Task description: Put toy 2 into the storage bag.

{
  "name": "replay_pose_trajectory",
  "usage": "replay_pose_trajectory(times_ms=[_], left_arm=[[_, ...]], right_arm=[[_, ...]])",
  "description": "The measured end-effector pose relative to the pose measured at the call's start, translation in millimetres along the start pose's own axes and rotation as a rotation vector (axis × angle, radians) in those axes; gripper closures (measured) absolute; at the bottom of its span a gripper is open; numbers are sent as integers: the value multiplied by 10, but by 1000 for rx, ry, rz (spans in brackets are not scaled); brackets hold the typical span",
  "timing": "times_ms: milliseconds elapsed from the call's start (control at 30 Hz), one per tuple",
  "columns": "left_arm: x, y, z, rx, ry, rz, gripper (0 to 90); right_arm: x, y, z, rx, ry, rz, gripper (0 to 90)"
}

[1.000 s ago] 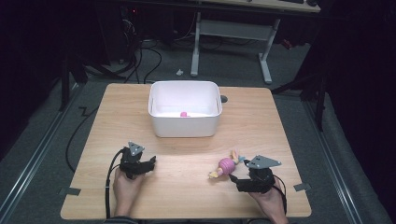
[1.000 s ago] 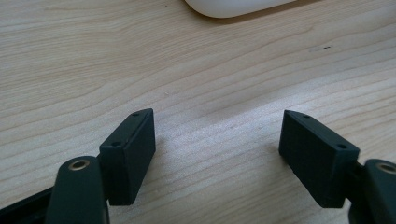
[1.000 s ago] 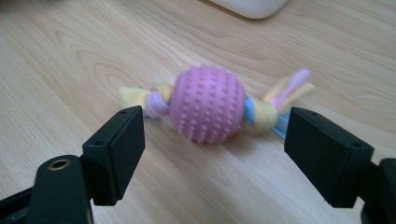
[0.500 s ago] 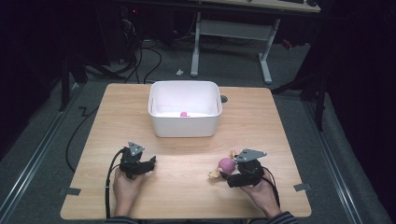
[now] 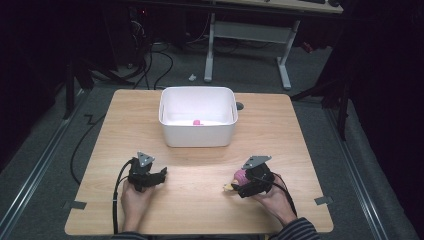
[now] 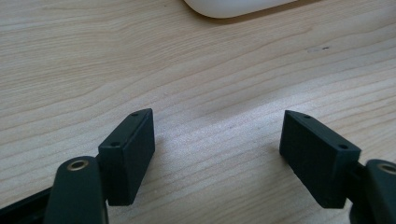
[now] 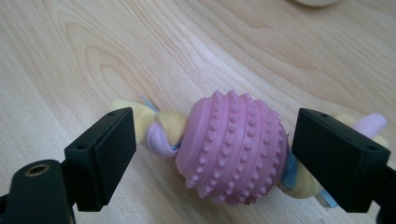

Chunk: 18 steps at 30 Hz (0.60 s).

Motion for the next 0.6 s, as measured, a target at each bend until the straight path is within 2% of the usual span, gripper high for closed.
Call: replay_pose_trajectory(times_ms=[133, 267, 467, 600], left_arm=[[-1, 0, 0, 2, -2, -1, 267], [0, 1, 1, 2, -1, -1, 266], [2, 1, 1, 0, 1, 0, 265], [1, 1, 1, 0, 1, -1, 265]], right_arm=[[41, 71, -15, -30, -5, -16, 133], [70, 98, -12, -35, 0, -24, 174], [133, 85, -12, -11, -10, -55, 331], [141, 68, -28, 2, -6, -52, 336]])
Point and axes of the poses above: each handheld gripper's, and its own axes: y roughly forward along the jaws, z roughly out of its top, x roughly to its right, the point moved 8 cm from there along y, roughly forward along the jaws, and after that the axes turned 14 degrees about y, right-handed, at the moved point
